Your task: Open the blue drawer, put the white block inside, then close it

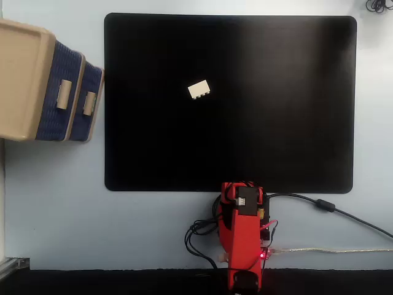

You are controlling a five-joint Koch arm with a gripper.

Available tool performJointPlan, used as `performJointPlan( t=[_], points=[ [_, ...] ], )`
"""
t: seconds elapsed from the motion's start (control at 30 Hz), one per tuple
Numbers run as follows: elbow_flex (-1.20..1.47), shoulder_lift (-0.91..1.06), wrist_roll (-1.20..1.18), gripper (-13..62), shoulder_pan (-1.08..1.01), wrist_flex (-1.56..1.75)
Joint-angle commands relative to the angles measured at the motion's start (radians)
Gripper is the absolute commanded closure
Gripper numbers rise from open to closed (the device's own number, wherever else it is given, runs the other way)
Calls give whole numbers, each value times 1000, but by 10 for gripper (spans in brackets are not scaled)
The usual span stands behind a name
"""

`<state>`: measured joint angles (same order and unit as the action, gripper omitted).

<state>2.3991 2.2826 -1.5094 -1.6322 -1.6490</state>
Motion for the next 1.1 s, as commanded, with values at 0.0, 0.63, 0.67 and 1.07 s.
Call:
performJointPlan(
  t=[0.0,0.63,0.67,1.07],
  points=[
    [23,63,-8,144,-20,-72],
    [-167,64,-9,156,3,-66],
    [-210,63,-11,156,17,-64],
    [-506,-268,-904,156,796,667]
  ],
)
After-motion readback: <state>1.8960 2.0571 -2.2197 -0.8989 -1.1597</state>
